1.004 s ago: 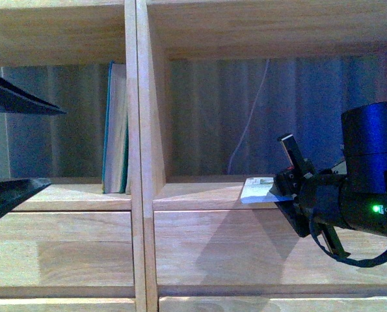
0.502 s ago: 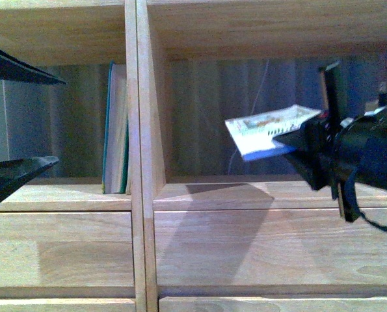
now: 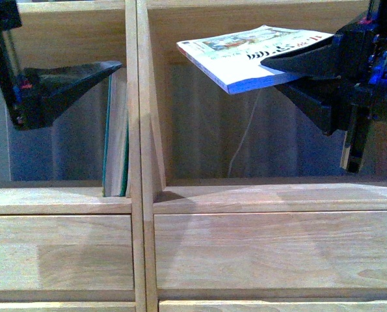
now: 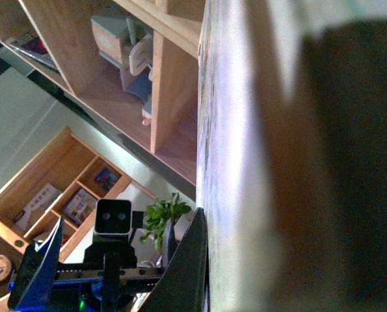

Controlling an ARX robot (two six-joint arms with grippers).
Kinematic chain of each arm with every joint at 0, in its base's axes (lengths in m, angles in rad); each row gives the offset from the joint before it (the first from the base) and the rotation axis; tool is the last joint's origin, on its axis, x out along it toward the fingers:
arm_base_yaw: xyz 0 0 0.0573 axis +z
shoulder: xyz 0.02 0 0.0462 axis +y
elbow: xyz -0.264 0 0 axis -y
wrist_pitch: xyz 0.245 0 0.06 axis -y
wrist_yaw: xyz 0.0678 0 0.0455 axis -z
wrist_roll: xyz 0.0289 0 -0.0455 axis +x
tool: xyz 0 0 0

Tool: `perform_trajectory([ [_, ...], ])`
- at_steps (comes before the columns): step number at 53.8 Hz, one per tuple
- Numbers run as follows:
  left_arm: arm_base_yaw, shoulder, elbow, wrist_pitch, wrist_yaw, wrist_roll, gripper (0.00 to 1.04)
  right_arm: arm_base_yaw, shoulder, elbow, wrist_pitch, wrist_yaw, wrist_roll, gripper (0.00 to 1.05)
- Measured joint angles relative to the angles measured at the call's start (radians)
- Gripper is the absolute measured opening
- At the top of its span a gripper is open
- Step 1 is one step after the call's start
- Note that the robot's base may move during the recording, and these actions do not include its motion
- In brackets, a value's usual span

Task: Organize books on shelf

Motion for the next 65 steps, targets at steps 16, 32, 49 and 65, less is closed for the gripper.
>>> perform_trajectory([
  [16,-0.064,0.016,0.026,-0.058,-0.027,0.062,0.98,0.057,-0.092,-0.054,0.015,-0.048,-0.005,0.07],
  [32,-0.118,0.037,0.053,-0.089,-0.055,0.098,0.98,0.117,-0.121,-0.097,0.035,-0.072,-0.021,0.07],
  [49,-0.155,0.05,0.086,-0.141,-0.09,0.146,0.67,0.105,-0.123,-0.116,0.086,-0.09,-0.01,0.07],
  [65,-0.176,0.053,0.086,-0.126,-0.138,0.151,0.15,0.088,-0.155,-0.142,0.143,-0.124,0.035,0.44],
])
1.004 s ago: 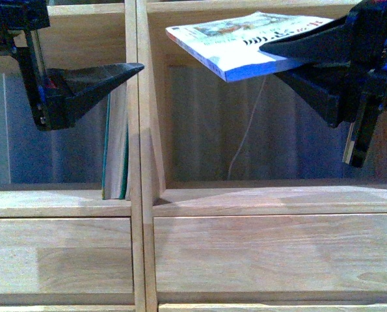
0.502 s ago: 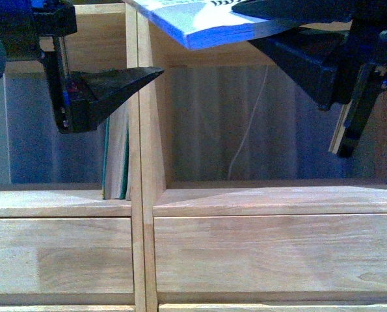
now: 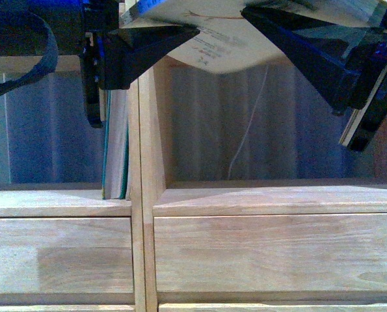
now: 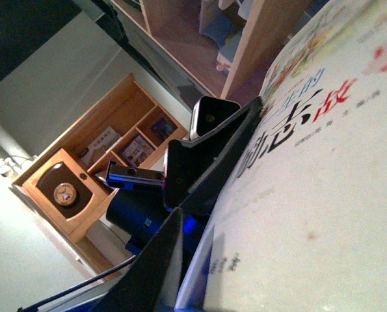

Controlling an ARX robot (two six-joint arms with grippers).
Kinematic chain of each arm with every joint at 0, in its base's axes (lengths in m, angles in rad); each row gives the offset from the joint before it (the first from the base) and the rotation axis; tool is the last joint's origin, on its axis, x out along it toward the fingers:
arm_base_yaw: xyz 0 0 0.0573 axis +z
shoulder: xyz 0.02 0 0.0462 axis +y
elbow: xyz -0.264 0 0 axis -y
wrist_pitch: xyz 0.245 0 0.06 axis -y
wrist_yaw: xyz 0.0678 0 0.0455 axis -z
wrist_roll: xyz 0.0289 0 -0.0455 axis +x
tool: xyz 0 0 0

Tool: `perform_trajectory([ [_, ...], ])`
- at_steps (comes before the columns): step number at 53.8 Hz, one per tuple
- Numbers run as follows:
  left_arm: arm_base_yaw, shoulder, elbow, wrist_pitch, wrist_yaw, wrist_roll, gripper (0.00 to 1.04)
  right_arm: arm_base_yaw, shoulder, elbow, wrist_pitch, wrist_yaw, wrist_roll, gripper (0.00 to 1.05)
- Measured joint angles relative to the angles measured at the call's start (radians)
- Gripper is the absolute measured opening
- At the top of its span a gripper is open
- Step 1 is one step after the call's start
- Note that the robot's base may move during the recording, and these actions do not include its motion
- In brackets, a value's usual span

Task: Organize books on shelf

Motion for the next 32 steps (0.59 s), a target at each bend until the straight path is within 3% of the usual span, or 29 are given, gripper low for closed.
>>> perform_trajectory([
  [5,0.002,-0.026,-0.001,-0.007,-0.014,0.014,0.07,-0.02,0.001,-0.013,-0.007,-0.002,0.0,0.6],
  [16,0.121,-0.169,-0.043,-0.065,-0.018,0.098,0.07,-0.116,0.0,-0.043,-0.006,-0.028,-0.004,0.96],
  [24,0.272,-0.279,-0.078,-0.182,-0.042,0.278,0.07,-0.216,-0.013,-0.082,-0.032,-0.066,-0.031,0.98],
  [28,0.387,-0.284,-0.081,-0.276,-0.134,0.465,0.07,-0.297,-0.038,-0.105,-0.046,-0.102,-0.046,0.98],
  [32,0.489,-0.22,-0.08,-0.257,-0.236,0.654,0.07,-0.37,-0.069,-0.126,-0.06,-0.117,-0.06,0.98],
])
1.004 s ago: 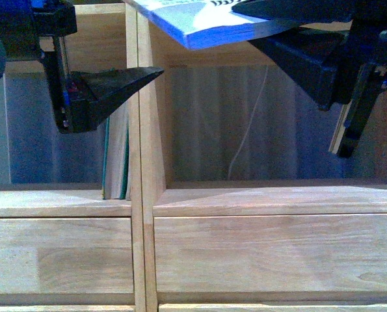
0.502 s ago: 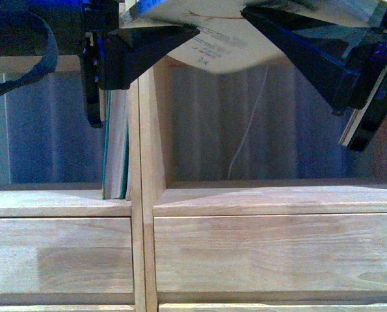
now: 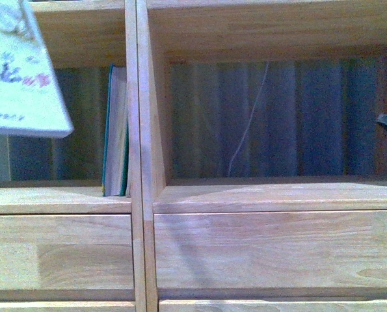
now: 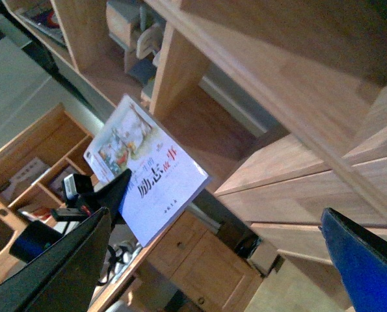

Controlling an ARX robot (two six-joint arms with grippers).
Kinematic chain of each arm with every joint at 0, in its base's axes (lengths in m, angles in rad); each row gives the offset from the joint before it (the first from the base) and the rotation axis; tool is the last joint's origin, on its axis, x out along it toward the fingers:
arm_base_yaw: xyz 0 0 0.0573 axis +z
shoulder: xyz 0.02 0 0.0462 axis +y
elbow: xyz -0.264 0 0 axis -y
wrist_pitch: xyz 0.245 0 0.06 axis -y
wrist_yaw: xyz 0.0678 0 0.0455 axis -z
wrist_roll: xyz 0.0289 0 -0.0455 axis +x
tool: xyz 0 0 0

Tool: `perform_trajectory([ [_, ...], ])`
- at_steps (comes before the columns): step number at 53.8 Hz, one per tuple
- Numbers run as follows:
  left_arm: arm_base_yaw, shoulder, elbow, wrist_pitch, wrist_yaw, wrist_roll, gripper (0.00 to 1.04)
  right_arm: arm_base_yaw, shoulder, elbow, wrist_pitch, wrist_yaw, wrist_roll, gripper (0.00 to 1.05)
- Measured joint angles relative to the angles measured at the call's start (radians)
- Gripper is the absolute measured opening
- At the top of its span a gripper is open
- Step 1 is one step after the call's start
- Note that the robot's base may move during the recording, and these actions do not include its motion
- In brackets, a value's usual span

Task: Organize books on shelf

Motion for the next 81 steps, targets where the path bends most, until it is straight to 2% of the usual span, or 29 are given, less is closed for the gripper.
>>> perform_trajectory([
  [4,0.046,0.068,0.015,0.03,-0.071,0.118,0.07,-0.051,-0.035,-0.021,-0.028,-0.004,-0.035,0.98],
  [9,0.069,0.161,0.071,0.045,-0.107,0.233,0.07,-0.101,-0.09,-0.042,-0.087,0.004,-0.112,0.98],
  [20,0.05,0.371,0.235,0.051,-0.158,0.386,0.07,-0.167,-0.241,-0.068,-0.215,0.099,-0.455,0.98],
  [27,0.026,0.46,0.307,0.056,-0.188,0.446,0.07,-0.156,-0.319,-0.08,-0.264,0.168,-0.697,0.98],
  [29,0.021,0.48,0.326,0.054,-0.19,0.456,0.07,-0.142,-0.342,-0.092,-0.269,0.192,-0.795,0.98],
  [38,-0.012,0.554,0.415,0.045,-0.199,0.504,0.07,-0.077,-0.401,-0.133,-0.27,0.301,-1.074,0.98],
  [40,-0.019,0.565,0.433,0.044,-0.2,0.513,0.07,-0.052,-0.423,-0.123,-0.344,0.348,-1.109,0.95],
  [42,-0.027,0.578,0.449,0.042,-0.204,0.528,0.07,0.0,-0.461,-0.087,-0.538,0.512,-1.136,0.88],
  [44,-0.034,0.589,0.467,0.042,-0.208,0.539,0.07,0.034,-0.489,-0.072,-0.664,0.605,-1.149,0.84],
  [46,-0.04,0.602,0.486,0.042,-0.212,0.557,0.07,0.054,-0.517,-0.074,-0.77,0.665,-1.16,0.78],
  [50,-0.053,0.633,0.529,0.032,-0.224,0.583,0.07,0.072,-0.563,-0.114,-0.9,0.718,-1.176,0.68],
  [65,-0.063,0.762,0.669,0.008,-0.256,0.633,0.07,0.078,-0.656,-0.291,-0.881,0.737,-1.195,0.26],
  [71,-0.066,0.838,0.744,-0.002,-0.272,0.661,0.07,0.078,-0.706,-0.355,-0.866,0.737,-1.197,0.04],
  [81,-0.098,0.941,0.848,-0.005,-0.283,0.707,0.07,0.078,-0.778,-0.435,-0.861,0.738,-1.2,0.03],
])
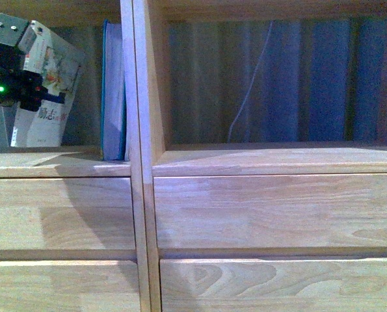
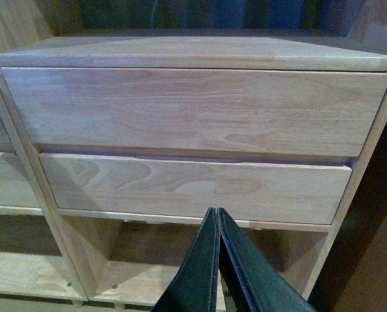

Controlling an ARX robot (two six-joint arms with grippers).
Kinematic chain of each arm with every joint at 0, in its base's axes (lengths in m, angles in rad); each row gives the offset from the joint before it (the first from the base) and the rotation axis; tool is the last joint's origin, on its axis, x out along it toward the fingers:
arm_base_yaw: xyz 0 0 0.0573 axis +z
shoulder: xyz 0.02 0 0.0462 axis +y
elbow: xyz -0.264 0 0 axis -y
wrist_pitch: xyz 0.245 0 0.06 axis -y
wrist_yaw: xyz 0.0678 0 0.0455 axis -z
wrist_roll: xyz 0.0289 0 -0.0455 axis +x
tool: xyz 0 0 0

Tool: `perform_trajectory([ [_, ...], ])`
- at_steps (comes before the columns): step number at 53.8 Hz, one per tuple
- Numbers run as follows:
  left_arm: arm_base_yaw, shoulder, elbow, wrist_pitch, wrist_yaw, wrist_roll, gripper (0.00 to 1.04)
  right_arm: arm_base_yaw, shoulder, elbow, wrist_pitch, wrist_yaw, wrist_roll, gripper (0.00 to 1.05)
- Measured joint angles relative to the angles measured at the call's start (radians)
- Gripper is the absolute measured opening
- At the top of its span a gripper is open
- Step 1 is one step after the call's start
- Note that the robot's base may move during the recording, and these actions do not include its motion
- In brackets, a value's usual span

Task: Organize books on shelf

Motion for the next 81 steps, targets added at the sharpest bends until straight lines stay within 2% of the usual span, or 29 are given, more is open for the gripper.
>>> perform_trajectory([
  [12,-0.049,0.061,0.041,0.061,-0.022,0.109,0.07,0.0,-0.072,-0.054,-0.01,0.0,0.0,0.03],
  [26,-0.06,0.101,0.062,0.124,-0.019,0.174,0.07,0.0,-0.132,-0.084,-0.038,0.0,0.0,0.03],
  [46,-0.057,0.133,0.064,0.219,0.006,0.092,0.06,0.0,-0.222,-0.135,-0.07,0.0,0.0,0.03],
  [51,-0.057,0.136,0.064,0.186,0.008,0.054,0.06,0.0,-0.364,-0.134,-0.227,0.003,-0.001,0.03],
  [58,-0.056,0.145,0.068,0.128,0.006,0.019,0.07,0.0,-0.395,-0.134,-0.239,0.001,-0.001,0.03],
  [62,-0.057,0.145,0.074,0.107,0.004,0.014,0.18,0.0,-0.396,-0.134,-0.24,0.002,-0.002,0.04],
  [81,-0.055,0.106,-0.021,0.135,-0.007,0.015,0.71,0.0,-0.397,-0.134,-0.241,0.002,-0.002,0.56],
])
